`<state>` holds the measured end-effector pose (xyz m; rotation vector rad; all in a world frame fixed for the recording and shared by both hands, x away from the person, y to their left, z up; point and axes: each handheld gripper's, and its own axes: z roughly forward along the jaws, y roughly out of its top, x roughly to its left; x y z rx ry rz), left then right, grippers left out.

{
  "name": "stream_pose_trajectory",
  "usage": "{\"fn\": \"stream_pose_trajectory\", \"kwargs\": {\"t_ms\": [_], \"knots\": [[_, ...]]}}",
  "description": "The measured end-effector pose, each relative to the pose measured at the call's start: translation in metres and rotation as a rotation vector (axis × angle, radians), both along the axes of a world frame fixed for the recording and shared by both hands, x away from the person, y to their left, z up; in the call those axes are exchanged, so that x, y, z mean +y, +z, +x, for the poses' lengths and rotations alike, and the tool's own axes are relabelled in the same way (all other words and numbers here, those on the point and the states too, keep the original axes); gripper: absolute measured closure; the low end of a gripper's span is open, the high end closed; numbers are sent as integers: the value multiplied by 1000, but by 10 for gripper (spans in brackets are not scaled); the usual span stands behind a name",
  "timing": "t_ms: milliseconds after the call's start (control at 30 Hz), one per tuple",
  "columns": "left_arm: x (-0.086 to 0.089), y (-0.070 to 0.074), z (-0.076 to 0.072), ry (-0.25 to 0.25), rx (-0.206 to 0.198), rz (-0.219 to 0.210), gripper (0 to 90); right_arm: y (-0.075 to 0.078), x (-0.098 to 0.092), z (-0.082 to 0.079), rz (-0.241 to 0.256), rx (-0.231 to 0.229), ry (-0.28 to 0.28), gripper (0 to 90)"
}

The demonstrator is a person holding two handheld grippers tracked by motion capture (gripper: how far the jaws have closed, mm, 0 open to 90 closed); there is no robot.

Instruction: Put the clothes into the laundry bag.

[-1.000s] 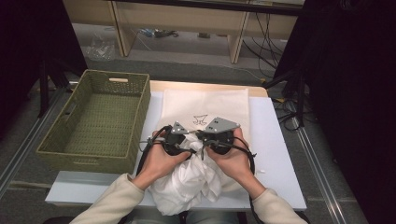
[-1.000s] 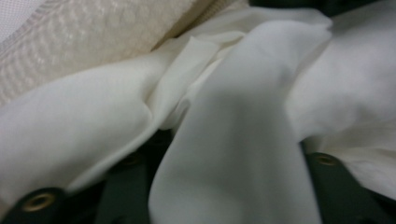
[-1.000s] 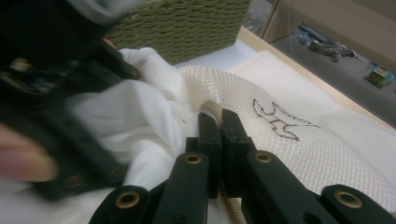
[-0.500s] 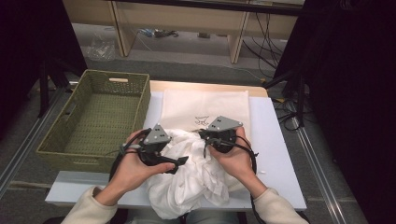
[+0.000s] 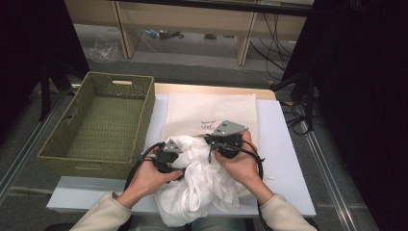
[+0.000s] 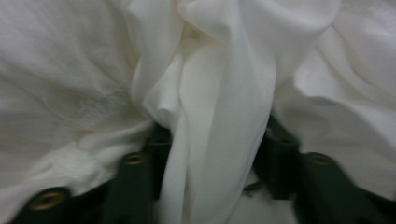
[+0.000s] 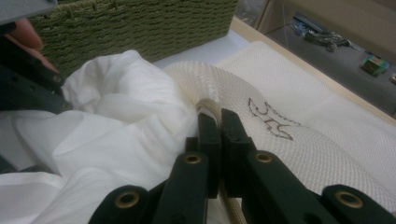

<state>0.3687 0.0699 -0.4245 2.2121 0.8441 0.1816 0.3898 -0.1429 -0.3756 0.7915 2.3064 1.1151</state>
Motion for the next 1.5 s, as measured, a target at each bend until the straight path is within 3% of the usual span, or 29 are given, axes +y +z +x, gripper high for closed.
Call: {"fn": "stream_pose_trajectory", "kwargs": {"t_ms": [67,100,233,300,367,400,433,500,533,600,667,733,767,800,833,900,967,1033,1100,1167,1233,1267,1367,1433,1500], "knots": [[-1,7,-3,5,5,-45,800,0,1,-1,-3,3,-1,895],[-1,11,-5,4,-5,-51,815,1,1,-1,-4,-3,3,895],[-10,28,-13,-19,-11,-171,834,2,3,-2,5,-20,4,895],[-20,37,-12,-8,-45,-193,838,5,5,-5,16,-22,9,896],[-24,38,-8,-9,-55,-199,840,5,6,-6,15,-17,19,896],[-27,38,-5,4,-77,-194,841,6,7,-8,11,-17,31,897],[-29,36,3,-8,-107,-163,841,7,8,-9,13,-7,37,897],[-34,27,14,22,-93,-149,842,8,10,-12,20,1,43,897],[-34,22,20,21,-98,-101,842,8,11,-13,19,-8,47,897],[-34,11,28,45,-113,-62,828,8,12,-14,33,23,55,897],[-32,7,31,62,-93,-82,804,8,11,-14,31,23,53,897],[-29,11,28,54,-100,-92,684,6,10,-11,32,8,43,897],[-28,19,19,64,-136,-105,506,6,7,-10,35,12,22,897],[-28,19,19,64,-136,-105,460,6,7,-10,35,12,22,897],[-25,25,12,53,-152,-103,460,7,6,-9,28,11,22,897],[-21,33,2,41,-175,-96,343,9,3,-7,38,2,21,897],[-15,42,-7,31,-188,-93,290,10,2,-7,35,5,16,896],[-7,53,-14,46,-224,-84,265,10,2,-7,36,6,18,896],[4,63,-16,42,-272,-62,218,10,1,-7,32,-5,13,896],[14,68,-13,68,-311,-33,188,10,1,-7,35,9,19,896],[18,62,-5,100,-316,-8,177,10,1,-6,32,4,22,896],[20,57,1,99,-305,32,169,10,2,-6,32,3,23,896],[18,33,16,111,-243,87,151,9,3,-7,31,6,21,896],[17,24,23,125,-227,103,151,9,3,-7,30,4,22,896],[14,16,30,102,-192,126,158,8,3,-6,30,5,23,896]]}}
